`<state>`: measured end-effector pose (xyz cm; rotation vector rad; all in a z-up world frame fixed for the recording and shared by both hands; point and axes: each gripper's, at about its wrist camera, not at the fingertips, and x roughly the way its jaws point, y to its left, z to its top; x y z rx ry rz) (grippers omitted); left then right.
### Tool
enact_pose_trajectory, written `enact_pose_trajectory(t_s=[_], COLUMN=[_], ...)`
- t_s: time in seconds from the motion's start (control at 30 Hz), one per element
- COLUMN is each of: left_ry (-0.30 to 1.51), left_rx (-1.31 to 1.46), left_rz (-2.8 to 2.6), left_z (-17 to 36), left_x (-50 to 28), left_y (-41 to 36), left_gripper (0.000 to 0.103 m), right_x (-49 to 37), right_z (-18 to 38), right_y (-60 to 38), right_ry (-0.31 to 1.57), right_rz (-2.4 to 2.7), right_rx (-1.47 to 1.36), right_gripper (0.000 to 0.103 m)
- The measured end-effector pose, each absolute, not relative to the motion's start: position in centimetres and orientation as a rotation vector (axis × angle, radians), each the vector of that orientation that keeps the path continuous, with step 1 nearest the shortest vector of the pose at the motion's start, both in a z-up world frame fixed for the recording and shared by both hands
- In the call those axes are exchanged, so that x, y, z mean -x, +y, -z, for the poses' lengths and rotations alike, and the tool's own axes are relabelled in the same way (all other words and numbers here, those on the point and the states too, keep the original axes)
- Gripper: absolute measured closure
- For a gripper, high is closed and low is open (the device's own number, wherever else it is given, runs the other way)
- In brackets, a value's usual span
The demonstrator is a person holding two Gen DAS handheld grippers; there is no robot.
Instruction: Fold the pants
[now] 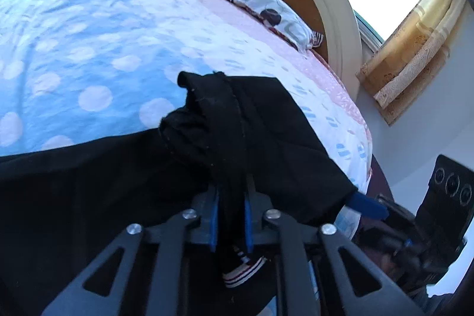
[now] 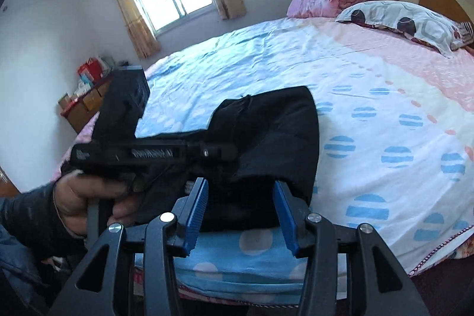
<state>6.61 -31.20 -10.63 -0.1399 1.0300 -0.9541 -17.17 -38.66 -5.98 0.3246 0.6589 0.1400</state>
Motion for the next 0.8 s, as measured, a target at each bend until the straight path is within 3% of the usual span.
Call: enact_pose_trajectory(t_s=[0.1,0.13,0.17,0.23,0.53,0.8], left_ry=[0.981,0.969,0.969,0.950,0.931,0.936], left_rx=[0.145,0.156,0.170,0.194,0.204,0.206], left_rz=[0.943,0.936,0.935,0.909,0.677,0.633], left_z=[9.5,9.1,8.9,8.3,10.2,12.3], left_x=[-5.7,-5.5,-5.6,-5.3,-5.4,-5.1], left_y=[-29.4,-28.1,-27.3,-24.3,-12.4,-9.4], left_gripper=[0.093,0.093,0.093,0.093,0.093,0.093], right_x=[18.3,18.4,18.3,18.5,17.9,16.3], right_z=[5.1,4.8,4.9,5.2,6.6,6.4], right_y=[-39.2,-39.1,-38.7,-36.7,-30.6,-28.1], right_ry=[0.592,0.595,0.629,0.720,0.777,0.797], right_rz=[-0.163,-0.216,-0.273,-0.387,-0.519,-0.542], right_rx=[-0.362,-0.372,-0.374,-0.284,-0.142,-0.110], right_gripper=[0.054,0.049,0.033,0.025,0.025,0.025])
